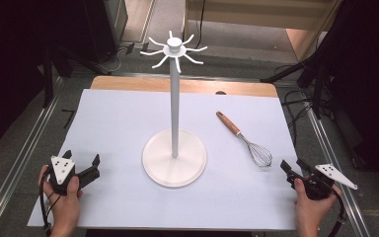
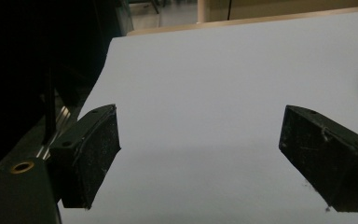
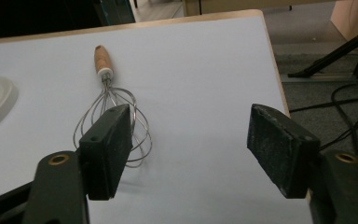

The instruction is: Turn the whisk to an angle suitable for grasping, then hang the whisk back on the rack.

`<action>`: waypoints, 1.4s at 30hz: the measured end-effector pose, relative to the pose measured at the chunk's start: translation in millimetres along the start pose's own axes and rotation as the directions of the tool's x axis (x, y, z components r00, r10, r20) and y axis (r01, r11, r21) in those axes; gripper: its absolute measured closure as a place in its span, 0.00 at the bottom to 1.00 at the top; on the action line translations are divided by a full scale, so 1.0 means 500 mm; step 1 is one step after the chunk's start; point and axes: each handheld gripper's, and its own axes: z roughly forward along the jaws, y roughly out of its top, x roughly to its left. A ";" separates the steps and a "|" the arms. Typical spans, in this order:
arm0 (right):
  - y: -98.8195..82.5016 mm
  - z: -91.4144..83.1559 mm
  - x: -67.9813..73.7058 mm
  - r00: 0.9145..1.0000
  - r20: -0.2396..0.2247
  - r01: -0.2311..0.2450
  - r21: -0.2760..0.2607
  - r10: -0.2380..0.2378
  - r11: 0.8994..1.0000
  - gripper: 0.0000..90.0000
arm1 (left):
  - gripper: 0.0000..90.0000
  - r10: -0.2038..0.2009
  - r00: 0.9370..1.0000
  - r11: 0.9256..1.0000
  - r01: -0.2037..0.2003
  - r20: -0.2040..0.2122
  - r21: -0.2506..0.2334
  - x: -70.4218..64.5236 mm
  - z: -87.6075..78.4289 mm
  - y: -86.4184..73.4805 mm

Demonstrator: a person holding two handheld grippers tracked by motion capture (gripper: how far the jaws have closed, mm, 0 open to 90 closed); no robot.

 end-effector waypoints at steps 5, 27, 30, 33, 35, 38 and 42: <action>0.003 0.011 0.008 0.998 -0.001 0.061 -0.008 -0.061 0.998 0.50 | 0.15 -0.004 1.000 1.000 0.004 0.002 -0.004 0.001 -0.002 0.000; 0.060 0.017 0.056 0.978 -0.103 0.192 0.105 -0.181 0.976 0.36 | 0.15 0.002 1.000 1.000 -0.002 0.005 0.010 0.000 0.002 0.001; 0.070 0.023 0.057 0.977 -0.109 0.196 0.130 -0.183 0.972 0.36 | 0.15 0.010 1.000 1.000 -0.010 0.001 0.014 -0.001 0.002 0.001; 0.085 0.025 0.062 0.974 -0.129 0.206 0.175 -0.185 0.963 0.37 | 0.15 0.010 1.000 1.000 -0.010 0.002 0.009 -0.001 0.002 0.001; 0.106 0.025 0.080 0.967 -0.136 0.242 0.236 -0.215 0.941 0.38 | 0.15 0.007 1.000 1.000 -0.007 0.002 0.012 -0.001 0.002 0.001; 0.117 0.033 0.096 0.954 -0.155 0.290 0.274 -0.255 0.917 0.41 | 0.15 0.012 1.000 1.000 -0.012 -0.001 0.014 -0.003 0.003 0.001; 0.125 0.049 0.106 0.945 -0.164 0.322 0.315 -0.283 0.893 0.43 | 0.15 0.021 1.000 1.000 -0.021 -0.001 0.014 -0.004 0.002 0.001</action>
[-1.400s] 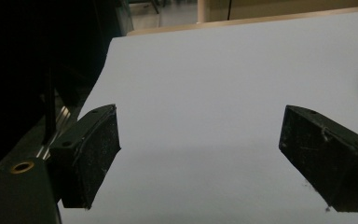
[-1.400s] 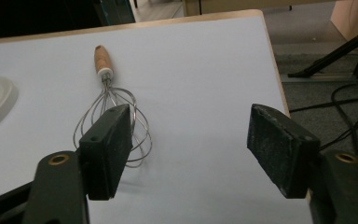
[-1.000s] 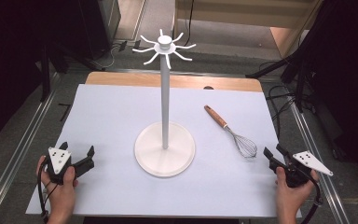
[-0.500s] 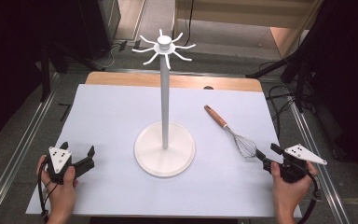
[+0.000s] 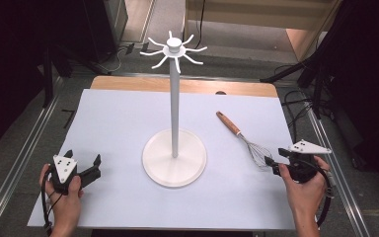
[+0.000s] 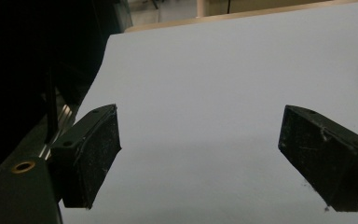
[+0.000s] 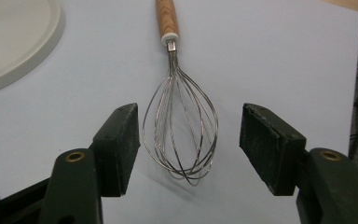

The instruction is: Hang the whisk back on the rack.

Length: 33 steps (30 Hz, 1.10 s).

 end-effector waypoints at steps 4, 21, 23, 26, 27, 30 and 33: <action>0.023 0.013 -0.002 1.000 0.000 0.007 0.022 -0.007 1.000 0.44 | 0.15 -0.004 1.000 1.000 0.004 0.001 -0.004 0.001 -0.001 0.000; 0.115 0.070 0.012 0.992 -0.055 0.125 0.166 -0.117 0.978 0.58 | 0.15 0.000 1.000 1.000 0.000 0.000 -0.007 0.000 -0.001 -0.001; 0.121 0.079 0.015 0.989 -0.046 0.148 0.183 -0.142 0.972 0.58 | 0.15 -0.001 1.000 1.000 0.001 0.001 -0.006 0.000 -0.001 -0.001; 0.130 0.094 0.014 0.990 -0.027 0.143 0.205 -0.140 0.968 0.63 | 0.15 -0.001 1.000 1.000 0.001 0.001 -0.007 0.000 -0.001 -0.001; 0.133 0.100 0.014 0.992 -0.001 0.127 0.219 -0.130 0.967 0.62 | 0.15 -0.001 1.000 1.000 0.001 0.002 -0.006 0.000 -0.001 -0.001; 0.138 0.115 0.010 0.993 -0.016 0.121 0.243 -0.121 0.962 0.61 | 0.15 -0.004 1.000 1.000 0.004 0.002 -0.005 0.001 0.000 -0.001; 0.146 0.136 0.008 0.990 -0.009 0.140 0.285 -0.143 0.948 0.65 | 0.15 -0.006 1.000 1.000 0.006 0.002 -0.005 0.000 0.000 0.000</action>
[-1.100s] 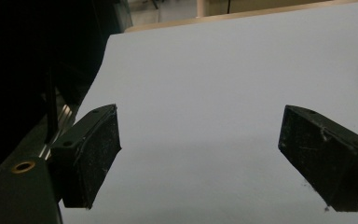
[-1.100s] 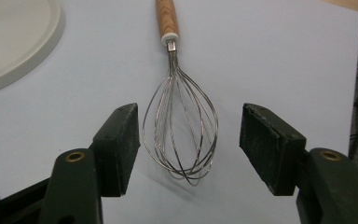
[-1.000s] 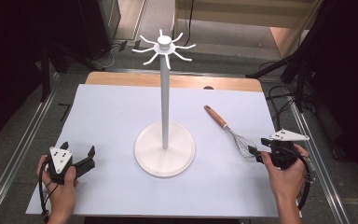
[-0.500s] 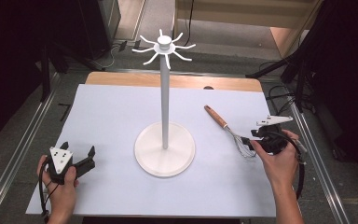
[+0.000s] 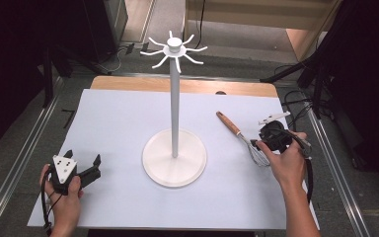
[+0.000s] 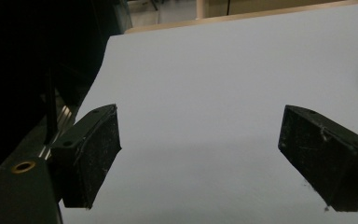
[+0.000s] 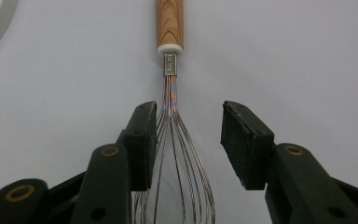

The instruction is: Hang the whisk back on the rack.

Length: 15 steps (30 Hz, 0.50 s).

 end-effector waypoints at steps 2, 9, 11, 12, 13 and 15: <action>0.007 0.007 -0.002 1.000 0.002 0.000 0.011 0.000 1.000 0.66 | 0.15 0.000 1.000 1.000 0.000 0.001 0.000 0.000 0.000 0.000; 0.037 0.026 -0.004 1.000 -0.003 0.029 0.054 -0.029 0.998 0.62 | 0.15 -0.001 1.000 1.000 0.001 0.002 0.002 0.001 0.000 0.000; 0.040 0.029 -0.004 0.999 0.000 0.033 0.057 -0.033 0.998 0.61 | 0.15 0.000 1.000 1.000 0.000 0.002 0.002 0.001 0.000 0.000; 0.051 0.035 -0.002 0.999 0.004 0.038 0.067 -0.039 0.997 0.61 | 0.15 0.000 1.000 1.000 0.000 0.002 0.002 0.001 0.000 0.000; 0.051 0.035 -0.002 0.999 0.004 0.038 0.067 -0.039 0.997 0.61 | 0.15 0.000 1.000 1.000 0.000 0.002 0.002 0.001 0.000 0.000; 0.059 0.039 -0.003 0.999 -0.005 0.040 0.065 -0.040 0.997 0.61 | 0.15 0.004 1.000 1.000 -0.004 0.003 0.002 0.001 0.000 0.000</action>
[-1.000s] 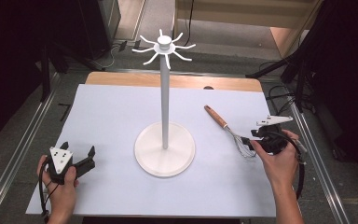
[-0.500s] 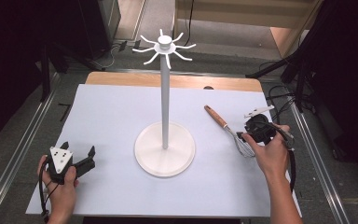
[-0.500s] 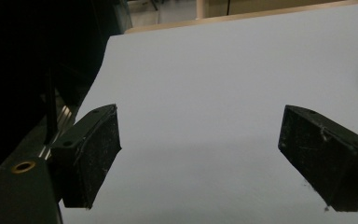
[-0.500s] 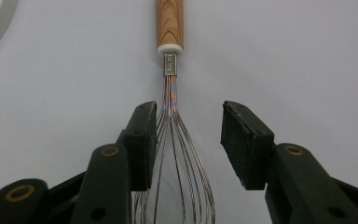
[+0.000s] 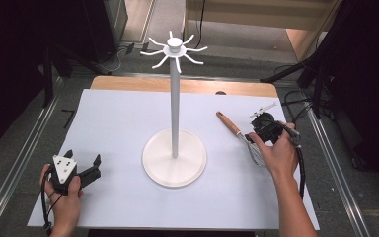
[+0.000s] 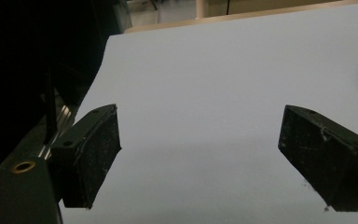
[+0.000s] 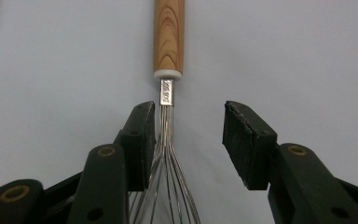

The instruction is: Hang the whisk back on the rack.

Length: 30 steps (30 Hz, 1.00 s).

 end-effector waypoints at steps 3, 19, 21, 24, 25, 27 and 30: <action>0.018 0.010 -0.002 1.000 -0.017 0.001 0.015 -0.001 1.000 0.61 | 0.15 -0.003 1.000 1.000 0.003 -0.001 -0.001 0.000 0.000 0.000; 0.083 0.050 0.006 0.999 -0.047 0.025 0.092 -0.021 0.995 0.61 | 0.15 -0.002 1.000 1.000 0.002 0.002 0.000 0.000 0.000 0.000; 0.088 0.052 0.005 0.999 -0.045 0.031 0.100 -0.027 0.995 0.61 | 0.15 -0.003 1.000 1.000 0.003 0.002 0.000 0.000 0.000 0.000; 0.093 0.054 0.004 0.999 -0.040 0.035 0.109 -0.031 0.993 0.61 | 0.15 -0.001 1.000 1.000 0.001 0.002 0.000 0.000 0.000 0.000; 0.096 0.056 0.004 0.999 -0.041 0.036 0.109 -0.032 0.993 0.61 | 0.15 -0.001 1.000 1.000 0.001 0.001 0.000 0.000 0.000 0.000; 0.103 0.061 0.004 0.999 -0.039 0.042 0.122 -0.038 0.992 0.62 | 0.15 0.000 1.000 1.000 0.000 0.001 0.000 0.000 0.000 0.000; 0.114 0.071 0.004 0.998 -0.043 0.049 0.139 -0.044 0.989 0.63 | 0.15 0.000 1.000 1.000 0.000 0.002 0.000 0.000 0.000 0.000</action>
